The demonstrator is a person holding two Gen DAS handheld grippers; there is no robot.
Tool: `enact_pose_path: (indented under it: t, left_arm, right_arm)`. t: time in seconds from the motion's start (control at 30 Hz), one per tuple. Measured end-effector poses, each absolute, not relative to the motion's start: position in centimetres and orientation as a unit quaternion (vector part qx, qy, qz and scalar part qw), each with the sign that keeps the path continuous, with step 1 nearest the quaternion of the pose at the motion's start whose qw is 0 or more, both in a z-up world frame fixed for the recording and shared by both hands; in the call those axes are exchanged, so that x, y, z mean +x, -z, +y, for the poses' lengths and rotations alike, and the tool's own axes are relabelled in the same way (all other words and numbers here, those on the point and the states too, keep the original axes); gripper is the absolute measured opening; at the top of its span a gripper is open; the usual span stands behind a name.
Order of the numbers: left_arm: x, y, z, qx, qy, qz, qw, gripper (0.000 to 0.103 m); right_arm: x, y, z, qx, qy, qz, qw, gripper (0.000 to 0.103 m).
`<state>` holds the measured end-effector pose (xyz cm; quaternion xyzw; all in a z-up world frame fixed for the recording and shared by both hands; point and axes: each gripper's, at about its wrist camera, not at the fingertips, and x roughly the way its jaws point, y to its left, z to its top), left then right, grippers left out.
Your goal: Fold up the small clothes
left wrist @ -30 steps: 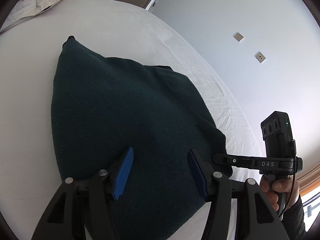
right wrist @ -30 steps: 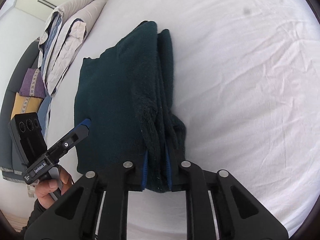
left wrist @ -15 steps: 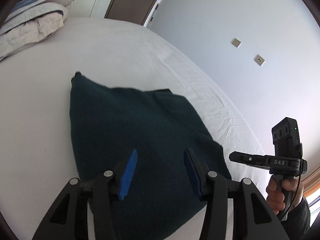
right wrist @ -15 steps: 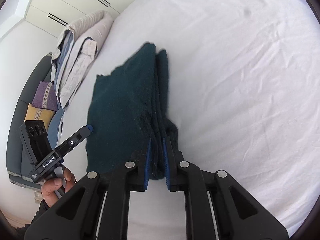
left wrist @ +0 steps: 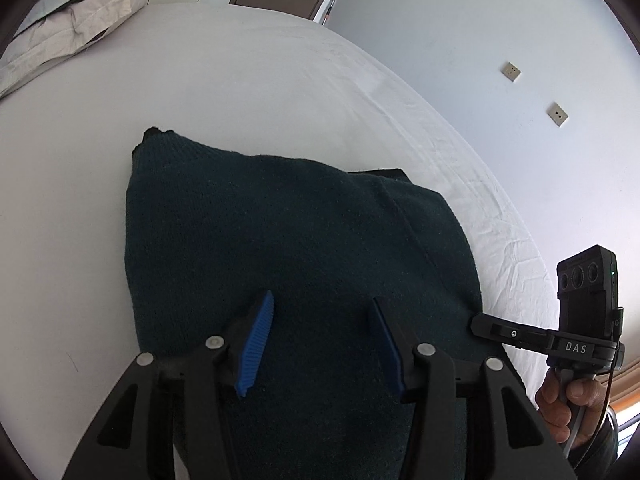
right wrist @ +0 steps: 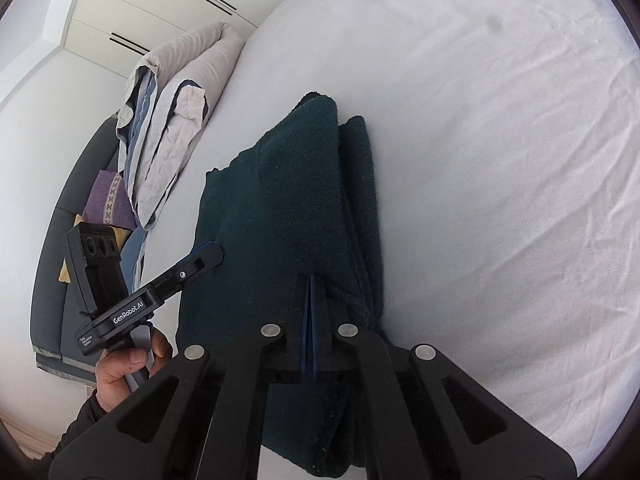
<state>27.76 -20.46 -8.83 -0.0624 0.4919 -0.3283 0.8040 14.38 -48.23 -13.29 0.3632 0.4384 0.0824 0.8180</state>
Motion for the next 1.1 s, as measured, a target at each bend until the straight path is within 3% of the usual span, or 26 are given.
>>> enact_pose_path:
  t: [0.17, 0.2, 0.3, 0.47, 0.57, 0.93, 1.1]
  left_arm:
    - [27.1, 8.7, -20.7, -0.041, 0.318, 0.482, 0.815, 0.053]
    - [26.9, 8.7, -20.6, -0.043, 0.317, 0.478, 0.818, 0.053]
    - [26.1, 8.7, -20.6, -0.038, 0.312, 0.465, 0.828, 0.053]
    - [25.2, 8.6, -21.2, -0.015, 0.304, 0.444, 0.843, 0.053]
    - [25.1, 8.6, -21.2, -0.010, 0.305, 0.441, 0.844, 0.053]
    - [25.1, 8.6, -21.5, -0.007, 0.304, 0.433, 0.849, 0.053]
    - [25.1, 8.6, -21.6, -0.006, 0.305, 0.433, 0.848, 0.053]
  right_arm:
    - [13.5, 10.1, -47.3, 0.343, -0.047, 0.423, 0.837, 0.000]
    - [12.6, 8.8, -46.7, 0.341, -0.059, 0.412, 0.843, 0.007]
    - [10.6, 6.5, -43.6, 0.329, -0.111, 0.398, 0.849, 0.007]
    - [9.3, 11.9, -42.8, 0.312, -0.079, 0.479, 0.817, 0.007]
    - [8.0, 13.9, -44.9, 0.366, -0.104, 0.440, 0.813, 0.000]
    - [8.3, 9.4, -43.1, 0.335, -0.125, 0.406, 0.841, 0.005]
    - [10.1, 12.5, -44.6, 0.351, -0.092, 0.443, 0.820, 0.004]
